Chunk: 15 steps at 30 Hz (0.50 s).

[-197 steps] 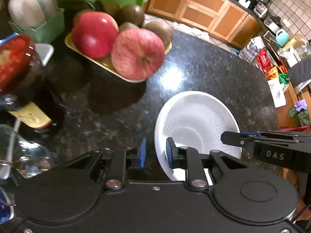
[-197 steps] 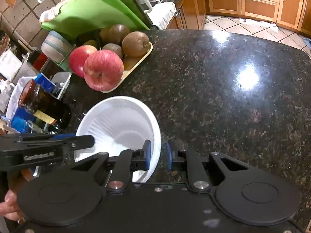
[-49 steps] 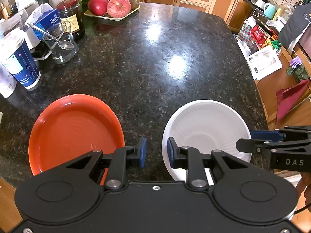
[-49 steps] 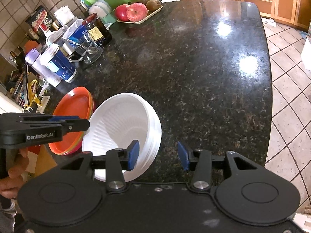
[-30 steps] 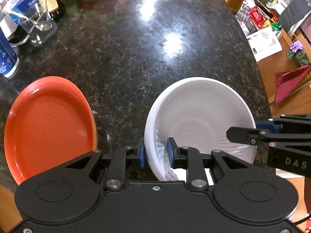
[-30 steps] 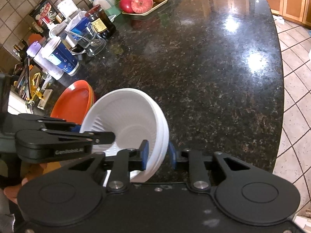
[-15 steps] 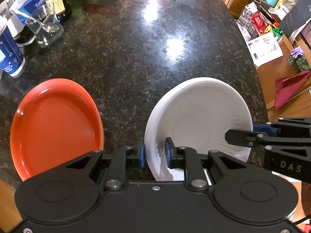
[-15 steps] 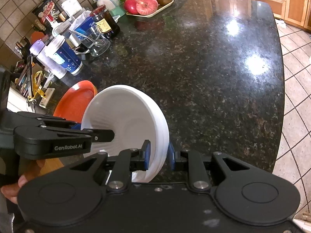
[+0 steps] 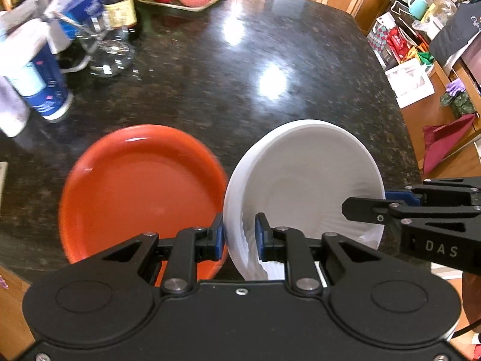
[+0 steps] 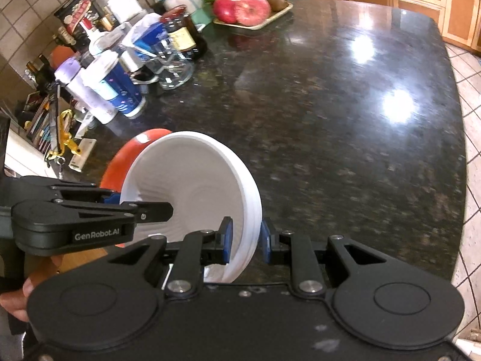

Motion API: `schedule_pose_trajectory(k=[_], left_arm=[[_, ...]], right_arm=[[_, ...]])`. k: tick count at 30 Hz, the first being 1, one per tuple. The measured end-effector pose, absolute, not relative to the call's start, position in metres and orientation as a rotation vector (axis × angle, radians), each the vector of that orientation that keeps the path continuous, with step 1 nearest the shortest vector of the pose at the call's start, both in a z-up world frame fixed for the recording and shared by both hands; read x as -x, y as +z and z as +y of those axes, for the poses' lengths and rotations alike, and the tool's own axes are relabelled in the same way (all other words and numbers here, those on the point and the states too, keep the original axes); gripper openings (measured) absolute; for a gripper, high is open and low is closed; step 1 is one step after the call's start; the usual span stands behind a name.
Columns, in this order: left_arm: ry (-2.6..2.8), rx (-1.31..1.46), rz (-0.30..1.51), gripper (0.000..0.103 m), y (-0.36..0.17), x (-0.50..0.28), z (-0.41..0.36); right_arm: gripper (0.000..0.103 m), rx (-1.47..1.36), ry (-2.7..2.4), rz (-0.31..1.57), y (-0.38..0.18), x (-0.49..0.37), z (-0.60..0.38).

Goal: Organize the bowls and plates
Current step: 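Lift the bowl stack with the left gripper and lower it onto the orange plate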

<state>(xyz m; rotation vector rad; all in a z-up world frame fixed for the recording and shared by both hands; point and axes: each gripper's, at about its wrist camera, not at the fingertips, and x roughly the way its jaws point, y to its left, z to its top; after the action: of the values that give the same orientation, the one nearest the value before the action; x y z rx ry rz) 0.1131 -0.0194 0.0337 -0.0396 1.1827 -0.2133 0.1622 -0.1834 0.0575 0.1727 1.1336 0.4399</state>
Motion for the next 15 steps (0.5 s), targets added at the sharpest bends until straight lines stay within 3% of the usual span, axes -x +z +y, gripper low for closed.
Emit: schedule_pose_trajectory(k=[15], left_arm=[[-0.179, 0.056, 1.246, 0.027, 0.022, -0.121, 0.079]], right_arm=[[0.023, -0.164, 0.478, 1.187, 0.058, -0.179, -0.074]])
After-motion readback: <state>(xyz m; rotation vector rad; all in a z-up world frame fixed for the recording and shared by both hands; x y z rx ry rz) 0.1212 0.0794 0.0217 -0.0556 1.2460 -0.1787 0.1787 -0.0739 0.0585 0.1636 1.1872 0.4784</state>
